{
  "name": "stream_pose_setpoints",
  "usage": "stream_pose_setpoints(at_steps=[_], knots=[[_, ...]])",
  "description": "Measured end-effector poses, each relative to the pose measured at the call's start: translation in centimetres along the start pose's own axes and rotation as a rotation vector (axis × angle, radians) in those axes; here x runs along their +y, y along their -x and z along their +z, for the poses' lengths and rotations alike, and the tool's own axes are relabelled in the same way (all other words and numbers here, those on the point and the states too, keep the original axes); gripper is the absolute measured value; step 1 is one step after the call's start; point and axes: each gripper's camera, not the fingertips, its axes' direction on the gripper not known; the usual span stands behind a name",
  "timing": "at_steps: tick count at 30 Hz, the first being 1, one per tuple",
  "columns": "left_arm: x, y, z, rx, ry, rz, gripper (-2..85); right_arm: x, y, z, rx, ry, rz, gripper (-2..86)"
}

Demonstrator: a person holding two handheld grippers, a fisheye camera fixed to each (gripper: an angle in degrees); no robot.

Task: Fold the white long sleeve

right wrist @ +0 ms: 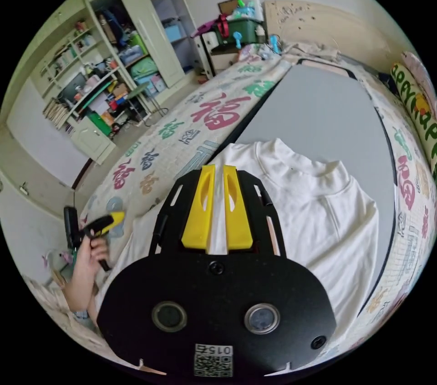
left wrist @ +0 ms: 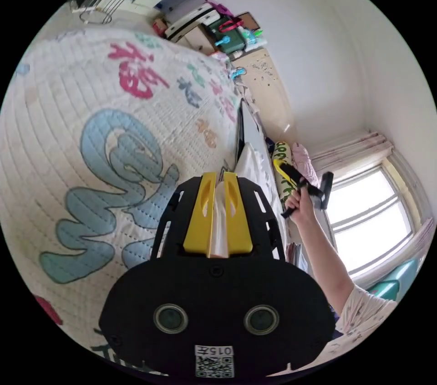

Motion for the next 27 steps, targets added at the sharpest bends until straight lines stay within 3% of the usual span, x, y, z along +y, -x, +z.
stream_pose_setpoints(at_steps=[3, 5, 10, 12, 14, 18, 22, 27], knots=[[0.0, -13.0, -0.7, 0.105, 0.014, 0.33, 1.8, 8.3, 0.7, -7.8, 0.0, -0.055, -0.055, 4.3], [3.1, -25.3, 2.2, 0.242, 0.157, 0.635, 2.2, 15.6, 1.0, -13.2, 0.047, -0.065, -0.067, 4.5], [15.5, -46.0, 11.7, 0.531, 0.565, 0.995, 5.2, 27.9, 1.1, -19.5, 0.195, 0.07, 0.061, 6.5], [21.4, -52.6, 13.8, 0.546, 0.683, 1.152, 6.4, 31.7, 0.5, -21.5, 0.166, 0.048, 0.164, 8.0], [28.8, -59.1, 16.0, 0.501, 0.768, 1.305, 7.5, 35.8, -1.1, -23.4, 0.016, 0.036, 0.302, 8.4], [37.7, -66.2, 19.5, 0.464, 0.917, 1.384, 9.4, 40.0, -2.1, -24.6, -0.086, 0.072, 0.388, 8.7], [40.0, -72.3, 20.6, 0.288, 0.791, 1.379, 10.3, 41.5, -1.1, -24.4, -0.008, 0.165, 0.337, 8.8], [41.6, -77.4, 22.6, 0.18, 0.833, 1.376, 9.4, 42.2, 0.7, -23.7, 0.098, 0.216, 0.235, 7.8]])
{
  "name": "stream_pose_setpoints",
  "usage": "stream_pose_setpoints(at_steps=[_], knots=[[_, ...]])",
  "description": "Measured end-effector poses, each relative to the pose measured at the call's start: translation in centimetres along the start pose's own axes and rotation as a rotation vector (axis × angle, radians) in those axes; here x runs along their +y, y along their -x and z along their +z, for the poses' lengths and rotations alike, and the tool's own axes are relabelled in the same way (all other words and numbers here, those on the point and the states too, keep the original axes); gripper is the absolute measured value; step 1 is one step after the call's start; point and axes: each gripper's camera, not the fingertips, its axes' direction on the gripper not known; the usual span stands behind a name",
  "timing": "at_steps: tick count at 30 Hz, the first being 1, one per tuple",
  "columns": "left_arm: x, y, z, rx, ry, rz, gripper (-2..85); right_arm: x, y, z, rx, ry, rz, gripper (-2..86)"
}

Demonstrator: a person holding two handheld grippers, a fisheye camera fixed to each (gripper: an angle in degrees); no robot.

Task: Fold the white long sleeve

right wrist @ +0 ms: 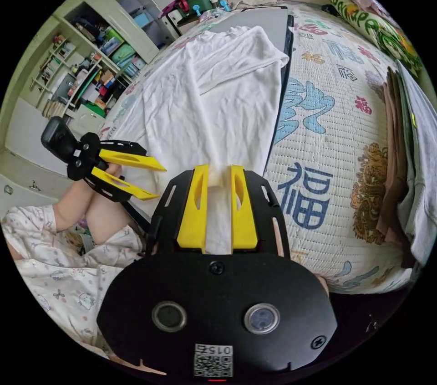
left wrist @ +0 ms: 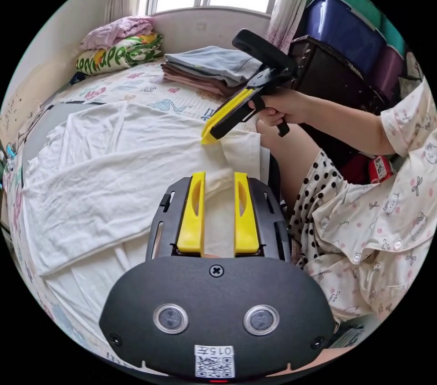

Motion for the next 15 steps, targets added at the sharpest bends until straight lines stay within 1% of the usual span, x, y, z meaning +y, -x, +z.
stream_pose_setpoints(at_steps=[2, 7, 8, 12, 15], knots=[[-2.7, -1.5, 0.3, -0.077, 0.042, 0.031, 8.4, 0.7, 0.3, -0.3, 0.036, -0.025, -0.004, 6.6], [-5.9, -2.2, -0.1, -0.111, 0.074, 0.029, 4.9, 1.8, 0.1, -1.2, -0.027, -0.05, 0.006, 1.9], [-6.2, -2.1, -0.5, -0.119, 0.073, 0.021, 4.4, 2.1, 0.3, -1.4, -0.009, -0.05, -0.003, 1.0], [-6.9, -1.9, -1.4, -0.156, 0.066, 0.007, 2.8, 2.9, 1.0, -2.2, 0.064, -0.056, -0.009, 0.5], [-7.1, -1.3, -1.2, -0.143, 0.074, -0.021, 3.2, 3.5, 0.4, -3.3, -0.014, -0.084, 0.035, 1.9]])
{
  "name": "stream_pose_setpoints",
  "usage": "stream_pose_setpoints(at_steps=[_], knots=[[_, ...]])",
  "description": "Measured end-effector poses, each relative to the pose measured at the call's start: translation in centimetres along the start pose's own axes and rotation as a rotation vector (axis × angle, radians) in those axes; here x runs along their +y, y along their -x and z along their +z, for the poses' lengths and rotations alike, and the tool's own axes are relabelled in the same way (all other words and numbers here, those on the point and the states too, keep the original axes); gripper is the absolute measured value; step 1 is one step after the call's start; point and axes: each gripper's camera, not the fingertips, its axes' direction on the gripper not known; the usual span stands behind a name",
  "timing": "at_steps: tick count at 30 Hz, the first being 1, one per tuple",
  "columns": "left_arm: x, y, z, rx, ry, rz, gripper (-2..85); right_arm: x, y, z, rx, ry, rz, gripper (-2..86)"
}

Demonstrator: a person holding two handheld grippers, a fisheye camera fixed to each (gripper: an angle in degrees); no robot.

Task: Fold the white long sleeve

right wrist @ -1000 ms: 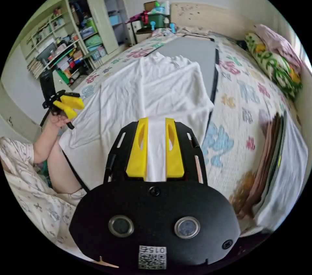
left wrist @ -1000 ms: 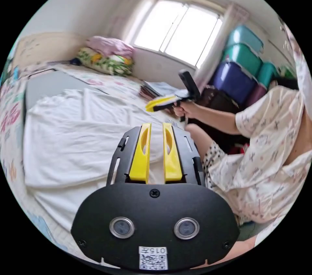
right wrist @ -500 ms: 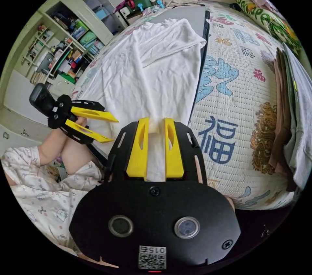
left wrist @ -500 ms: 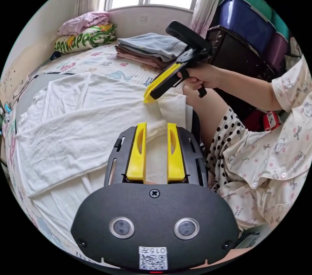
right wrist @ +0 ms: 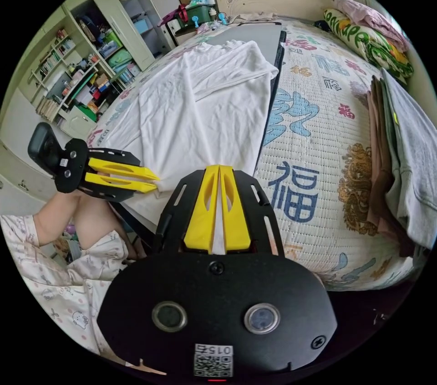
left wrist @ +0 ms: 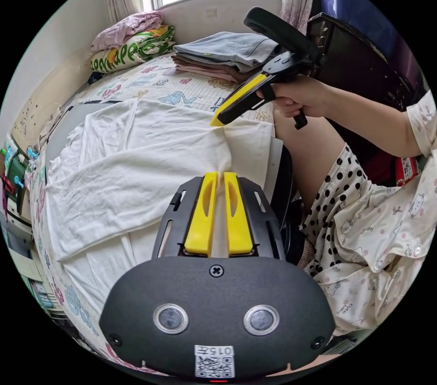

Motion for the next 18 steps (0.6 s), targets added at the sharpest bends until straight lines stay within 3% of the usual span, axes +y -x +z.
stream_pose_setpoints(at_steps=[5, 18], knots=[[0.4, 1.0, 0.7, 0.03, 0.007, -0.025, 7.4, -0.2, 1.1, -0.4, -0.024, 0.022, -0.04, 7.6], [6.8, 2.4, 6.5, -0.048, 0.067, -0.018, 6.4, -0.6, 3.9, -2.4, 0.134, 0.063, -0.092, 0.8]])
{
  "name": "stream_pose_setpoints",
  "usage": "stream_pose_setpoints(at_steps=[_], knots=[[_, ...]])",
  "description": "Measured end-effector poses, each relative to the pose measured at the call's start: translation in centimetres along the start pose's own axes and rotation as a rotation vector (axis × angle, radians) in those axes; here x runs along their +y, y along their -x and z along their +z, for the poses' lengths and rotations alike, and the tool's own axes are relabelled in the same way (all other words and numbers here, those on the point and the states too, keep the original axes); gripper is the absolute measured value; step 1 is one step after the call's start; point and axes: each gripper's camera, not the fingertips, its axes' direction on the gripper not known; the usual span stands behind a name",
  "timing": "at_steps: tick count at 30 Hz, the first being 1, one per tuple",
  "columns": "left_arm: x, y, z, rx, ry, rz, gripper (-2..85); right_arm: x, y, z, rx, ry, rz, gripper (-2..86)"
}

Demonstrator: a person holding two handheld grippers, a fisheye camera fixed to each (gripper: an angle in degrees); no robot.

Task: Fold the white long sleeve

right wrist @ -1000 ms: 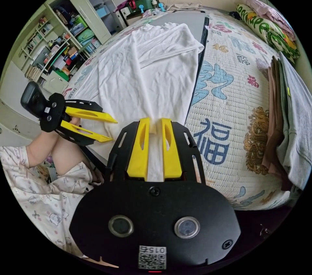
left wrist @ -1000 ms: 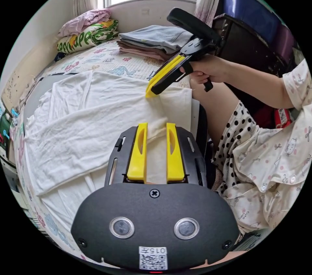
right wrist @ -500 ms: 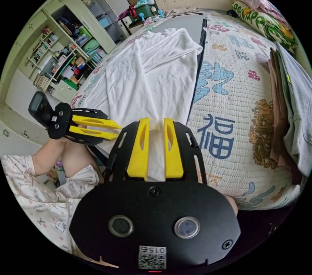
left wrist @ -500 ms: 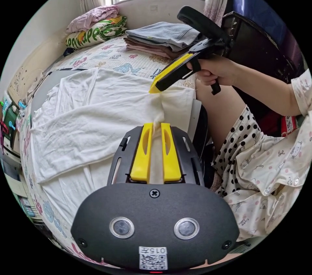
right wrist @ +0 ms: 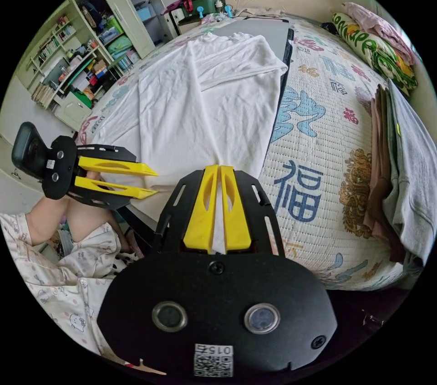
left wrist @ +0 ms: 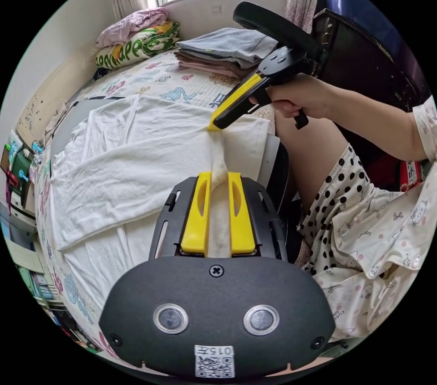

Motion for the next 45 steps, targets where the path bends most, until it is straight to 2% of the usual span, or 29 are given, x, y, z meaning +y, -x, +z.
stream_pose_setpoints(at_steps=[3, 6, 9, 12, 14, 16, 20, 23, 28, 32, 40, 45], knots=[[2.7, 1.9, 1.9, 0.048, -0.019, -0.039, 6.6, -0.3, 0.0, -0.8, -0.004, 0.002, 0.013, 1.6], [6.4, 6.1, 2.7, 0.186, -0.031, -0.066, 7.0, -0.5, -1.9, -2.2, -0.103, 0.005, 0.031, 3.9], [11.7, 13.8, 1.3, 0.325, -0.102, -0.124, 7.2, -0.7, -5.2, -5.0, -0.161, -0.057, 0.07, 5.8], [17.4, 25.0, -0.9, 0.236, -0.178, -0.268, 7.5, -2.8, -8.6, -7.9, -0.153, -0.139, 0.111, 6.6], [21.1, 35.1, -1.7, 0.078, -0.18, -0.401, 8.0, -6.6, -10.8, -9.2, -0.128, -0.187, 0.126, 7.0], [23.4, 43.1, -1.3, 0.009, -0.173, -0.516, 8.8, -10.6, -12.1, -9.3, -0.142, -0.199, 0.135, 7.8], [28.9, 59.8, 1.9, -0.022, -0.259, -0.821, 9.9, -22.1, -14.2, -7.0, -0.222, -0.21, 0.124, 9.6], [31.2, 67.6, 6.0, -0.044, -0.264, -0.941, 10.0, -30.6, -14.6, -4.5, -0.216, -0.211, 0.122, 10.2], [30.8, 73.2, 12.8, -0.056, -0.256, -0.894, 9.9, -41.0, -16.0, 0.2, -0.265, -0.186, 0.193, 11.3], [30.1, 74.9, 18.6, -0.044, -0.238, -0.811, 11.9, -46.1, -16.7, 3.8, -0.225, -0.153, 0.212, 11.5], [31.3, 74.8, 24.5, -0.087, -0.123, -0.744, 10.0, -49.5, -16.2, 8.2, -0.095, -0.068, 0.18, 8.1], [31.0, 72.6, 25.4, -0.099, -0.093, -0.703, 2.7, -49.9, -16.1, 9.4, -0.037, -0.05, 0.122, 2.5]])
